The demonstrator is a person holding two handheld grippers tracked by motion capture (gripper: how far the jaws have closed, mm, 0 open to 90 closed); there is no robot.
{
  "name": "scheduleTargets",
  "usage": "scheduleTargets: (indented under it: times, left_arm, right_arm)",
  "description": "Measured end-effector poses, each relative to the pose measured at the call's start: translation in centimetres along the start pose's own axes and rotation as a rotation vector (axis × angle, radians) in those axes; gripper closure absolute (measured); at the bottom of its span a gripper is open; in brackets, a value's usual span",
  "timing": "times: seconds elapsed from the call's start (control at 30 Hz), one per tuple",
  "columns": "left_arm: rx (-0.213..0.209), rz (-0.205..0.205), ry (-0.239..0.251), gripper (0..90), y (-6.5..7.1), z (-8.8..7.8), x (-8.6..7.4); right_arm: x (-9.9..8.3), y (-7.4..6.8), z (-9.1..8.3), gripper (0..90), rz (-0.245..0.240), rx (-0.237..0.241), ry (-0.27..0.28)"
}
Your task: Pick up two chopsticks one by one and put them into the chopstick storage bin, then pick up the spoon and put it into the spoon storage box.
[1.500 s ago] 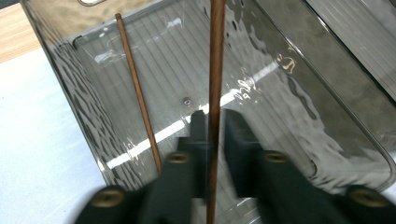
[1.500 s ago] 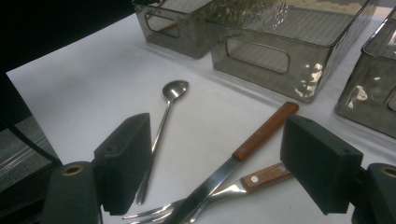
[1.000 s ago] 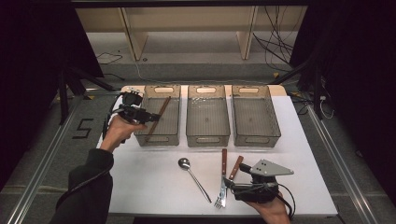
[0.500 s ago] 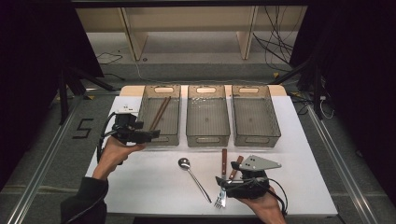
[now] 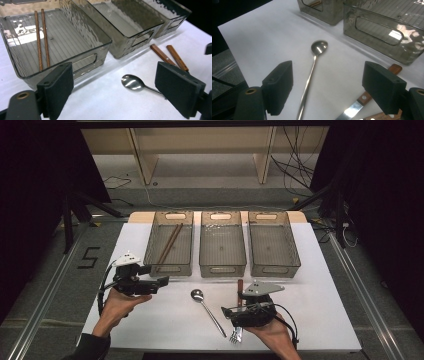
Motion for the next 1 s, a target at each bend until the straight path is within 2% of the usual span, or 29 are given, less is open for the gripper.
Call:
scheduleTargets:
  times: [0.13, 0.33, 0.43, 0.53, 0.67, 0.77, 1.0]
  left_arm:
    - [-0.018, -0.006, 0.03, 15.1, 0.5, -0.5, -0.8]
    - [-0.032, -0.004, 0.039, 14.8, 1.1, -0.9, -2.3]
    - [-0.014, 0.038, 0.035, 14.8, 1.2, -1.0, -2.7]
    - [-0.033, 0.023, 0.055, 14.8, 1.4, -1.3, -3.0]
    - [-0.041, 0.045, 0.047, 14.6, 2.0, -1.6, -3.8]
    - [-0.032, 0.069, 0.036, 14.5, 2.4, -1.7, -4.4]
    - [-0.042, 0.07, 0.032, 14.1, 2.4, -2.0, -5.0]
  right_arm:
    - [0.1, -0.1, 0.6, 25.6, 0.003, 0.007, -0.016]
    - [0.2, -0.2, 1.4, 25.6, 0.002, 0.012, -0.048]
    - [0.2, -0.2, 1.7, 25.6, -0.002, 0.006, -0.065]
    - [0.3, -0.2, 2.0, 25.6, 0.006, 0.004, -0.07]
    - [0.2, -0.2, 2.4, 25.6, -0.004, 0.002, -0.078]
    - [0.2, -0.3, 2.6, 25.5, -0.007, 0.004, -0.089]
    - [0.0, -0.5, 3.6, 25.5, -0.015, 0.003, -0.119]
Point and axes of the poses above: each handheld gripper's, and its own axes: z roughly forward along the jaws, x roughly out of its top, y roughly to its right, the point moved 5 cm from there along z, roughly forward along the jaws, and after that the axes turned 11 degrees about y, right-handed, at the moved point
